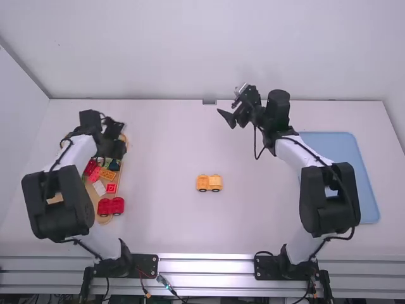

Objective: Assemble lego blocks to make yellow taxi

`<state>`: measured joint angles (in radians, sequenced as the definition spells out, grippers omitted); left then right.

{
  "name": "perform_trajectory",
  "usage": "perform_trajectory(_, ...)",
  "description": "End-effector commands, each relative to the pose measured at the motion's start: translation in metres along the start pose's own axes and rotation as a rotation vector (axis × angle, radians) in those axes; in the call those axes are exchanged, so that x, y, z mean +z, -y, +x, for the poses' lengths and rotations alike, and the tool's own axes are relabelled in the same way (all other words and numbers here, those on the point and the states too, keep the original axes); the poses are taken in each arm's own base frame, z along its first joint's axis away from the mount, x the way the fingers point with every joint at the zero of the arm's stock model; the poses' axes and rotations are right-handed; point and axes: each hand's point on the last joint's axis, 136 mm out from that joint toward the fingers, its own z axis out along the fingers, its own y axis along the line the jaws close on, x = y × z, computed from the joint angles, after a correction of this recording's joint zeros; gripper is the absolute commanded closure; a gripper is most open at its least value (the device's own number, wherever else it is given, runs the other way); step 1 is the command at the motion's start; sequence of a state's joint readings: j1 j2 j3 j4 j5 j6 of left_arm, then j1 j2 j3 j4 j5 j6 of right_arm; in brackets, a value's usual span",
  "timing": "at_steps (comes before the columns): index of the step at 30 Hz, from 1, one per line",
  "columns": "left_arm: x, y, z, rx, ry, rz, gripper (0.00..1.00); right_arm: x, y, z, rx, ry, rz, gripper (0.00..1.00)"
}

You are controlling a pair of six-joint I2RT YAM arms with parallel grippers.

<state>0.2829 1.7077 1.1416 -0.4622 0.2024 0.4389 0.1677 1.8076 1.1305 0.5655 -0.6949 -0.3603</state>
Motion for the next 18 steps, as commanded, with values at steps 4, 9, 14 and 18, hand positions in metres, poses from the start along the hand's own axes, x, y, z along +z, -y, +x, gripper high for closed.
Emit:
perform_trajectory(4,-0.027,0.127,-0.082,0.385,0.359,0.347,0.98,-0.005,-0.03,-0.004,0.196,0.148,-0.327,0.01)
perform_trajectory(9,-0.055,0.199,-0.115,0.537,0.587,0.584,0.98,-0.005,-0.061,-0.005,0.24,0.19,-0.509,0.01)
perform_trajectory(14,-0.07,0.236,-0.125,0.635,0.7,0.712,0.98,-0.008,-0.081,-0.009,0.231,0.198,-0.62,0.01)
perform_trajectory(18,-0.08,0.255,-0.125,0.674,0.755,0.808,0.99,-0.018,-0.088,-0.018,0.193,0.219,-0.713,0.05)
